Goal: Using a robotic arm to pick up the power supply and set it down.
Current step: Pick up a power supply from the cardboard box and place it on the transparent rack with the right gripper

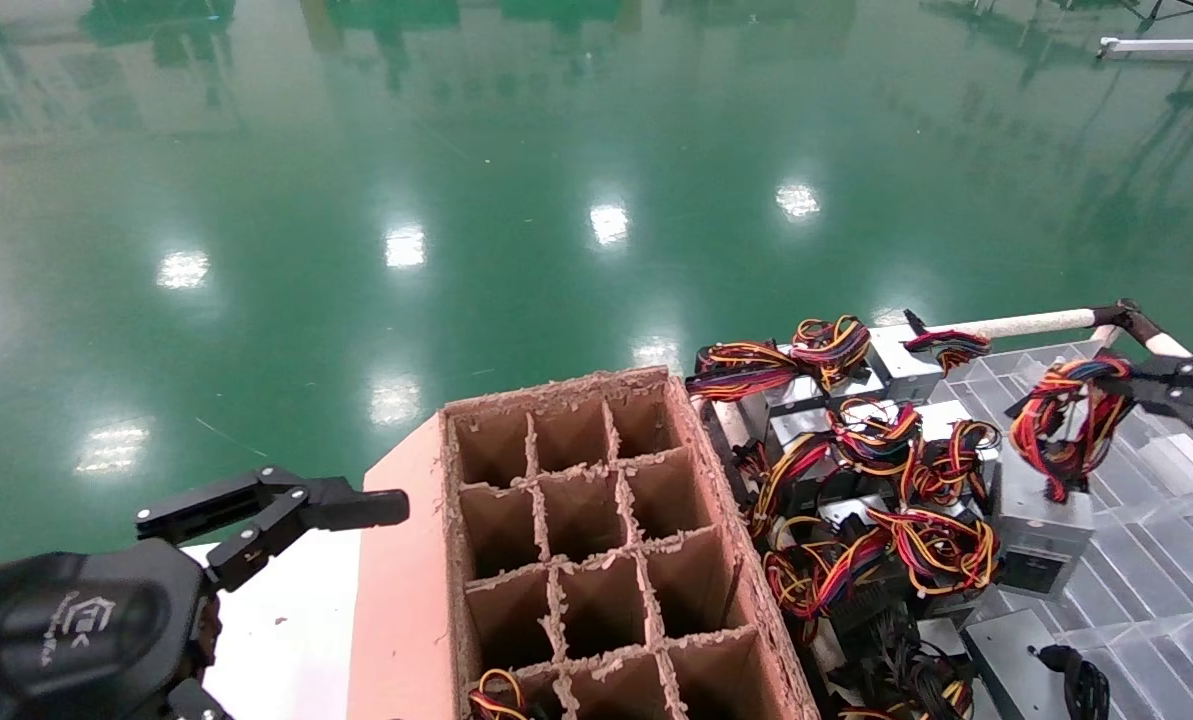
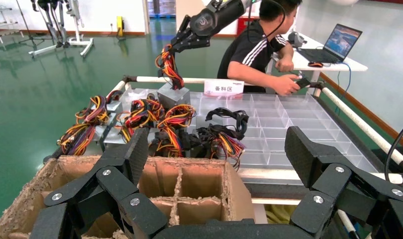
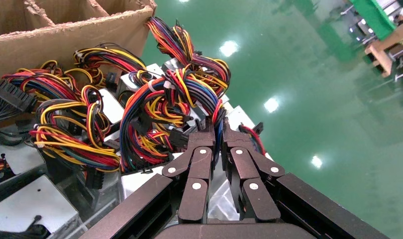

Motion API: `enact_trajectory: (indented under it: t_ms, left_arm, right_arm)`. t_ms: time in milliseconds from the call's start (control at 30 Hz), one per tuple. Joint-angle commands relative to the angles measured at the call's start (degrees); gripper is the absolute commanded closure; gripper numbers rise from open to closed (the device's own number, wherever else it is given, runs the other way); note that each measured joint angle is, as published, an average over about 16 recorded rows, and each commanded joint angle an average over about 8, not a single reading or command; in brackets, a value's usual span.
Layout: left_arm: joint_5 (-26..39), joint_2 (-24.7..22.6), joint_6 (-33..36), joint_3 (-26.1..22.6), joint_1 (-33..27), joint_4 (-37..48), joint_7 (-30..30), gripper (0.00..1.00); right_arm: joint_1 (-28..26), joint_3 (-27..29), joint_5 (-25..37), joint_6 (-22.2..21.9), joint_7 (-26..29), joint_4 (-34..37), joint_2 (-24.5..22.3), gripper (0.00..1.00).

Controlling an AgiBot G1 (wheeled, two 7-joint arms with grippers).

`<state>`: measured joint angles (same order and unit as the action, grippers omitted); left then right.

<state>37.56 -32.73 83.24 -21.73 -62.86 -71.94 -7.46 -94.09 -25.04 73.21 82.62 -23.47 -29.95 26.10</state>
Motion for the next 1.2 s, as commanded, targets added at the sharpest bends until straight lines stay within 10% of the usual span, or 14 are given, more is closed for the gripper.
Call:
enact_trajectory:
  t_ms: [33,1200]
  left_arm:
    - [0.0,0.0,0.0,0.0,0.0,0.0,0.0,0.00]
    - [0.0,0.0,0.0,0.0,0.0,0.0,0.0,0.00]
  right_arm:
    - [0.0,-0.2,0.0,0.2,-0.3,1.5,0.7,1.00]
    - [11.7,12.0,-19.4,2.9,-8.6,32.8,9.0,1.00]
